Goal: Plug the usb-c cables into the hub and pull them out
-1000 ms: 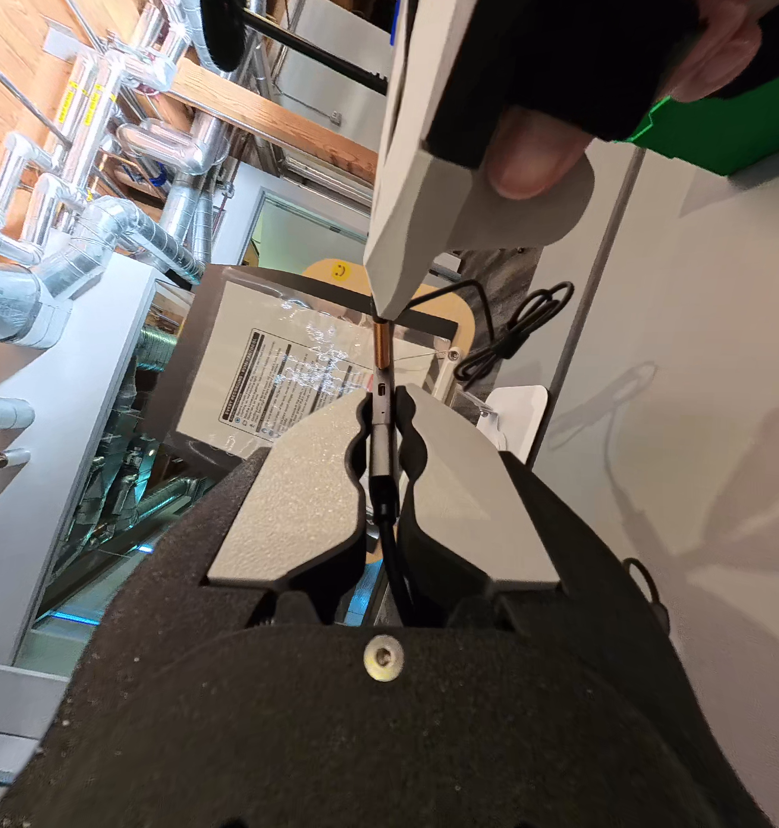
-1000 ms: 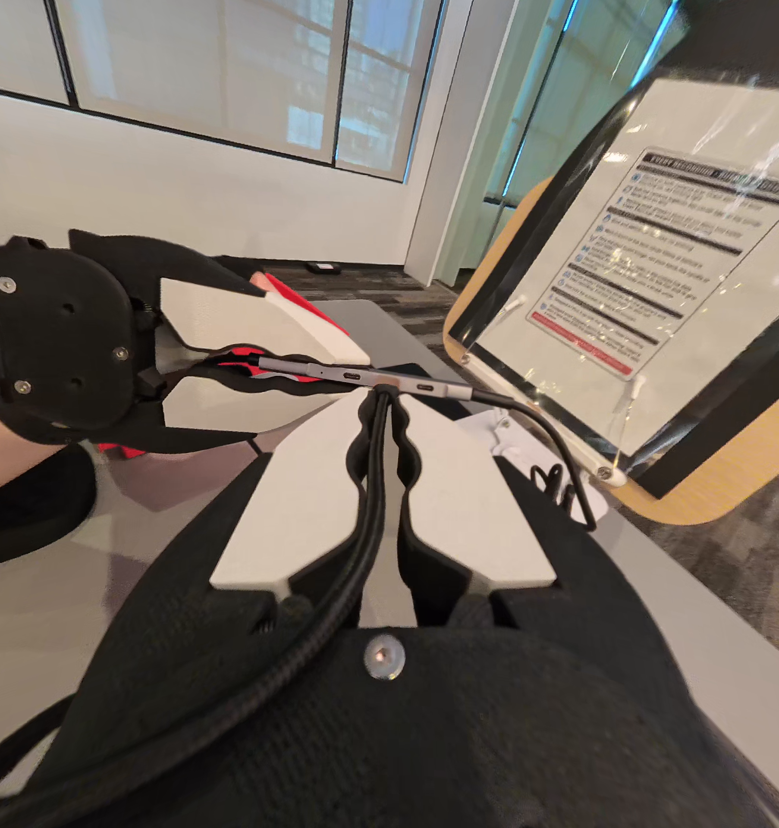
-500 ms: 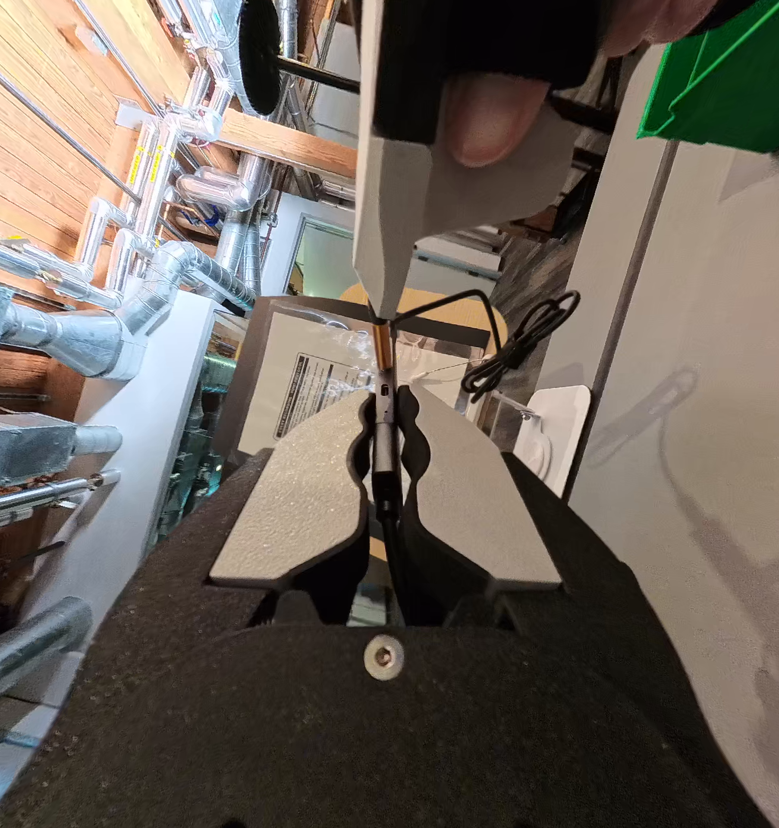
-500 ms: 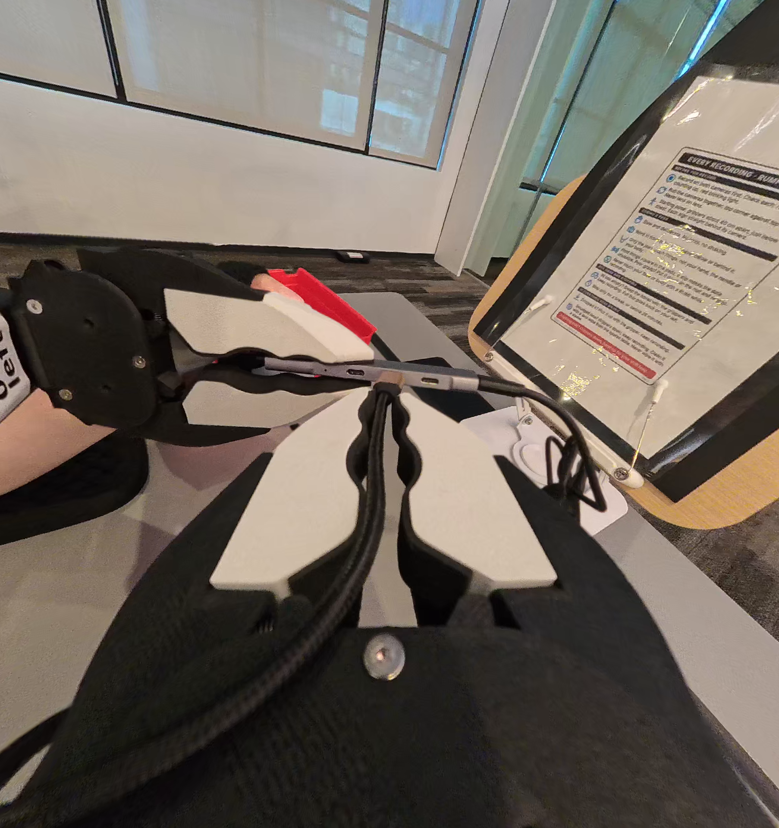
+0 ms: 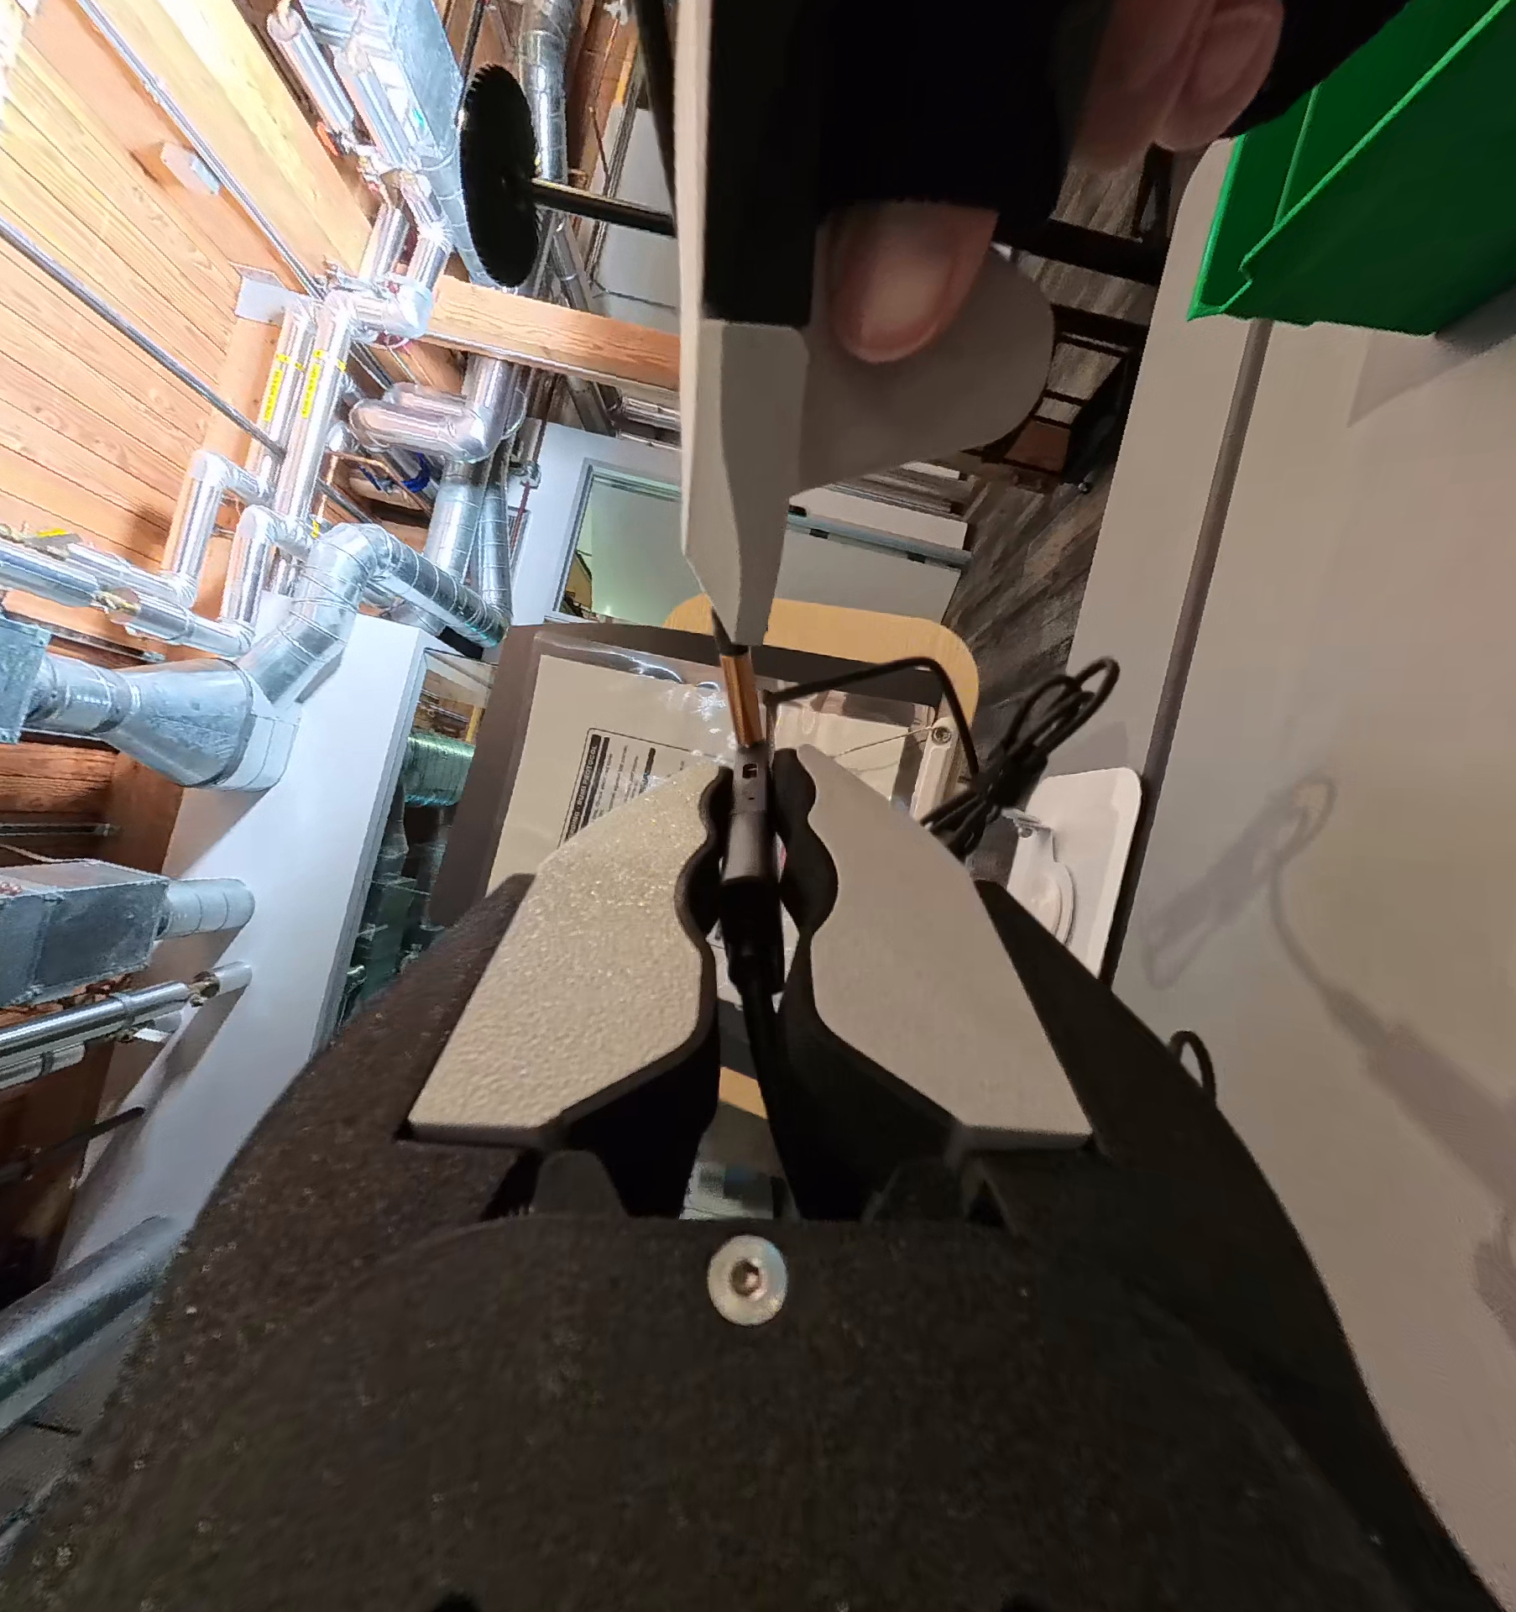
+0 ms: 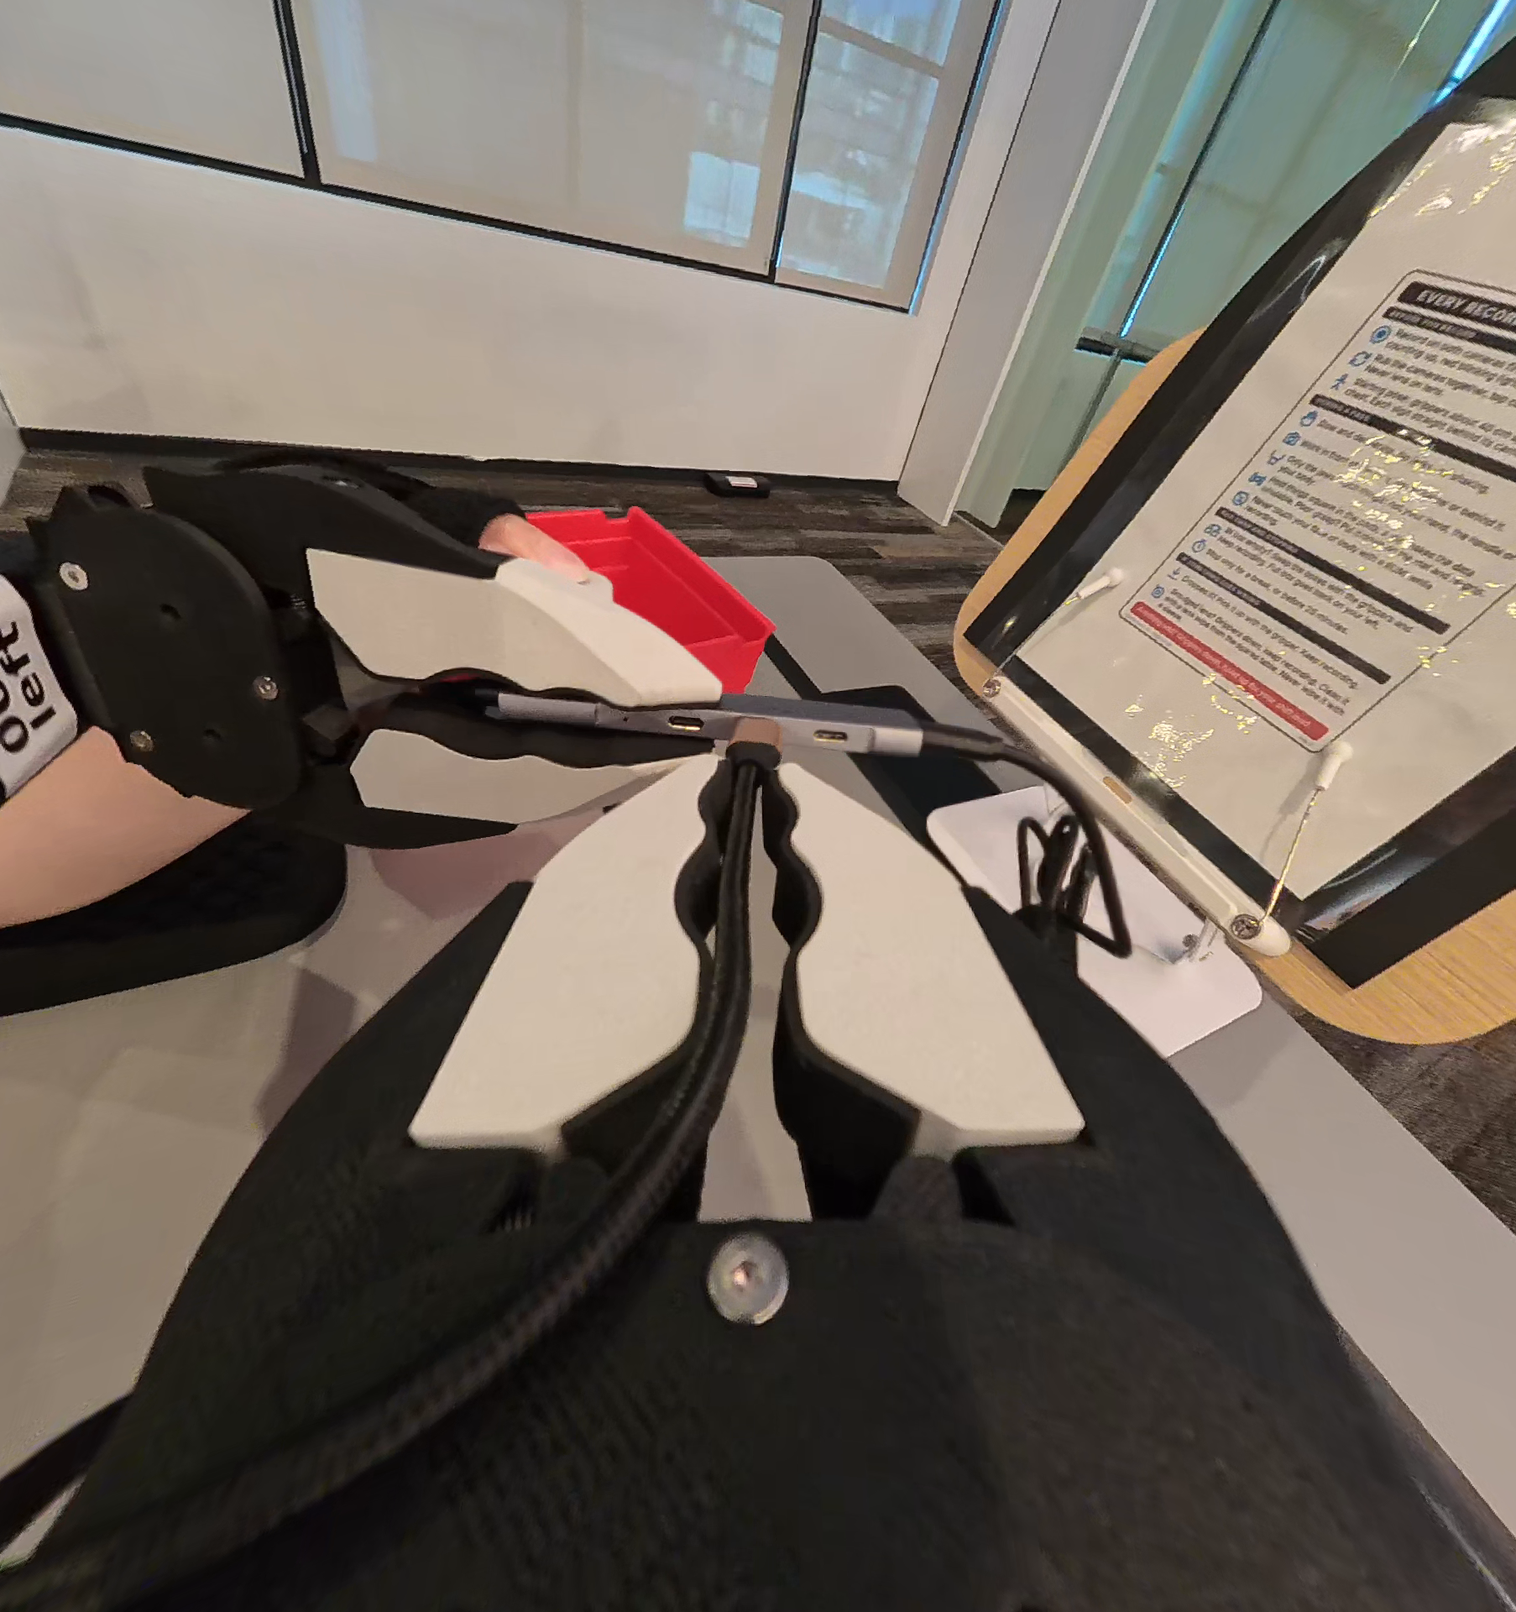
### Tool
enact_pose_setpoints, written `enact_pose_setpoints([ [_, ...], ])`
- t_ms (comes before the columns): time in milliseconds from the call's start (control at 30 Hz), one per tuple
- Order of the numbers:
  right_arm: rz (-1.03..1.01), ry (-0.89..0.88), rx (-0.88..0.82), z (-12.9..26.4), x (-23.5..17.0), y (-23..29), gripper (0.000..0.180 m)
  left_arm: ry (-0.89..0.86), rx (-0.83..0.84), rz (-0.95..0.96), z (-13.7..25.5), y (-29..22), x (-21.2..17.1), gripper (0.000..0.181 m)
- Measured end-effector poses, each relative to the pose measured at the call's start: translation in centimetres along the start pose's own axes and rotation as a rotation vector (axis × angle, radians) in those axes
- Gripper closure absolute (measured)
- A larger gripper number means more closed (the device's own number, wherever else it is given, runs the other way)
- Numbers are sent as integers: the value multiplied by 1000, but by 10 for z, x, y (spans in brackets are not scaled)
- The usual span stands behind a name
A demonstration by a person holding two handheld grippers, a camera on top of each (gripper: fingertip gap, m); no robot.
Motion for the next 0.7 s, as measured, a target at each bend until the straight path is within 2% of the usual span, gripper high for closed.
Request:
enact_pose_setpoints([
  [133, 8, -5, 15, 2, -1, -3, 173, -9, -24, 17, -1, 1, 2, 172],
  [267, 52, -34, -48, 0, 3, -2, 173, -24, -36, 98, -4, 5, -3, 172],
  [533, 160, -117, -165, 4, 21, 8, 173, -76, 48, 168, 2, 16, -1, 170],
  [700, 216, -180, -221, 9, 30, 12, 180, -82, 17, 251, 2, 18, -3, 167],
])
Point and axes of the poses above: each gripper's, where its closed fingertips meet, z back along the fingers, x out of its top, y = z × x across the jaws, the point moved 6 cm from there along z, back along the fingers, and after that the axes turned 8 degrees about -x, right-handed, at the moved point
